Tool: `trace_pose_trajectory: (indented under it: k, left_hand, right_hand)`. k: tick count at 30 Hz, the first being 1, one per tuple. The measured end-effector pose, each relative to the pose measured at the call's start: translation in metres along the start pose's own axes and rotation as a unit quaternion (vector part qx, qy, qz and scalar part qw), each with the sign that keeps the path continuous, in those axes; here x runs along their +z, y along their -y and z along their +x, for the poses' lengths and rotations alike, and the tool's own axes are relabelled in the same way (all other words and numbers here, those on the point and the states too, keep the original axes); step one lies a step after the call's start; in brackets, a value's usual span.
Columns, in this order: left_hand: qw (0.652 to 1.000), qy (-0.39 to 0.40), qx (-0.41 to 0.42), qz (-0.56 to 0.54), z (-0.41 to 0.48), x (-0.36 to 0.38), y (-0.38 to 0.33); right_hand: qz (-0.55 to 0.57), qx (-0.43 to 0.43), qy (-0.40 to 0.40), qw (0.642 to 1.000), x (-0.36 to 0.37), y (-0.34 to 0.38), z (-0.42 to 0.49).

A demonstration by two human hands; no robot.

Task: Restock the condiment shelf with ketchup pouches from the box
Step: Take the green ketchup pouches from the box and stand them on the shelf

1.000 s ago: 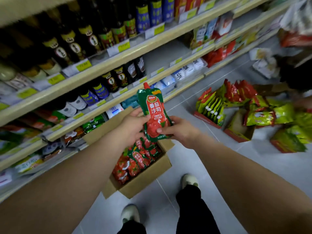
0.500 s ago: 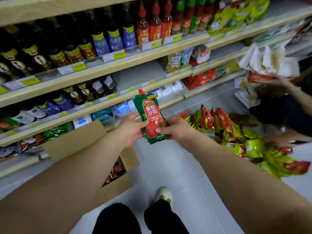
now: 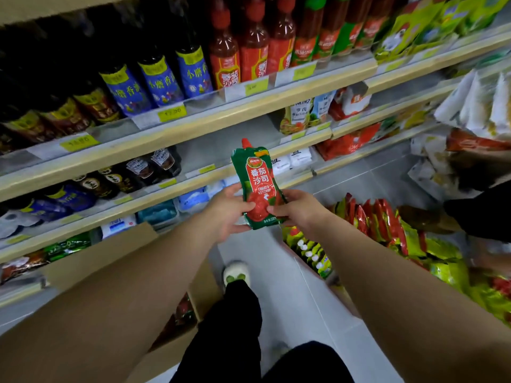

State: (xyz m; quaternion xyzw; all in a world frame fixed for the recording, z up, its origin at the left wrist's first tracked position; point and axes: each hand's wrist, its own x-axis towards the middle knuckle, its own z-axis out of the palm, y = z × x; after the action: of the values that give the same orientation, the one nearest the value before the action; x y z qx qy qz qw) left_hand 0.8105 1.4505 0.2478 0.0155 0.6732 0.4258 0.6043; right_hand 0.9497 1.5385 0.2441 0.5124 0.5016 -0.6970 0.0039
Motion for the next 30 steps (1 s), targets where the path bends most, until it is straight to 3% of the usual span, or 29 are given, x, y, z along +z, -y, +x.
trace_pose_trajectory:
  k: [5,10,14,19,30]
  left_hand:
    - [0.999,-0.004,0.032,-0.008,0.063,0.001,0.004]
    - [0.991,-0.027,0.129,0.001,0.139,0.014,0.039]
    - [0.962,-0.082,0.257,0.034,0.193,0.021,0.062]
    - [0.915,-0.088,0.391,0.042,0.235,0.027,0.068]
    - [0.857,-0.129,0.498,0.036,0.276,0.009,-0.011]
  right_hand:
    - [0.014,-0.005,-0.001,1.000,-0.013,-0.013,0.071]
    - [0.016,-0.080,-0.002,0.997,-0.032,-0.052,0.141]
    - [0.009,-0.184,-0.018,0.983,-0.042,-0.077,0.191]
    - [-0.001,-0.304,-0.045,0.951,-0.045,-0.084,0.227]
    - [-0.011,-0.413,-0.100,0.905,-0.030,-0.010,0.270]
